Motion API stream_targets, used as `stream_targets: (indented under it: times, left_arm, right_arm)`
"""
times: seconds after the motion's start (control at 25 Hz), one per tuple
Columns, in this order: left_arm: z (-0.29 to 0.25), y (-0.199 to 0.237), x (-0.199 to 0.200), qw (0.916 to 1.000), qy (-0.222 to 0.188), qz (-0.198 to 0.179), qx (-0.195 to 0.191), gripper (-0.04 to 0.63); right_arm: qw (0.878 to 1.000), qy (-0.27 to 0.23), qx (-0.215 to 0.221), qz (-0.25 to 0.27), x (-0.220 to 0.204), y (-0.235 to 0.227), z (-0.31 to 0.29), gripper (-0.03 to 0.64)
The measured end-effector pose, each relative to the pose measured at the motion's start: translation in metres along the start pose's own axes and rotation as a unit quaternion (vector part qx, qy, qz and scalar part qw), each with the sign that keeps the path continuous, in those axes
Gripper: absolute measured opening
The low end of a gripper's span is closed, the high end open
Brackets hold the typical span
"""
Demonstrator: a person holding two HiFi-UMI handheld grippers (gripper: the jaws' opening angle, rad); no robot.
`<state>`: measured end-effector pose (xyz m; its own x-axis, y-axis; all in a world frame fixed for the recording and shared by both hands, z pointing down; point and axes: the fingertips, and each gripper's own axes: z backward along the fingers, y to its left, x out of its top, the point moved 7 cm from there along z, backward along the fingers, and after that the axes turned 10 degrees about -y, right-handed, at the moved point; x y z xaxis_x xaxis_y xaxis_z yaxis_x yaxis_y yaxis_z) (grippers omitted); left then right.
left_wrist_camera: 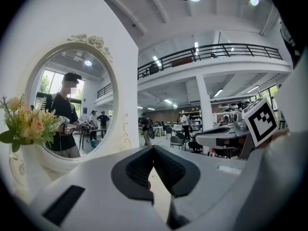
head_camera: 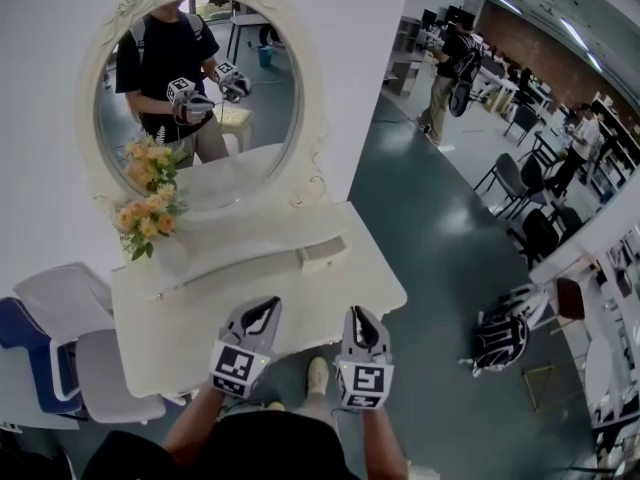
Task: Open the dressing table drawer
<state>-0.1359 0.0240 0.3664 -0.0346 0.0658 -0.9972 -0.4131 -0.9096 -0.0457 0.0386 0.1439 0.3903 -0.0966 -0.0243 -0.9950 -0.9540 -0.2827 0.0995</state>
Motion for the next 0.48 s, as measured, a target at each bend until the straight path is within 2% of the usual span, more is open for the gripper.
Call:
stream_targets:
  times: [0.32,0.48]
  left_arm:
    - [0.0025,0.0011,0.0054,1.0,-0.007,-0.004,-0.006,0.0]
    - [0.0015,0.0017,0.0073,0.9999,-0.01,-0.003,-0.006,0.0]
  right_arm:
    - [1.0,-0.013,-0.005,0.002,0.0022,0.005,0.0041,-0.001]
    - [1.0,-0.001,-0.007,0.002,0.002,0.0059,0.005,-0.003]
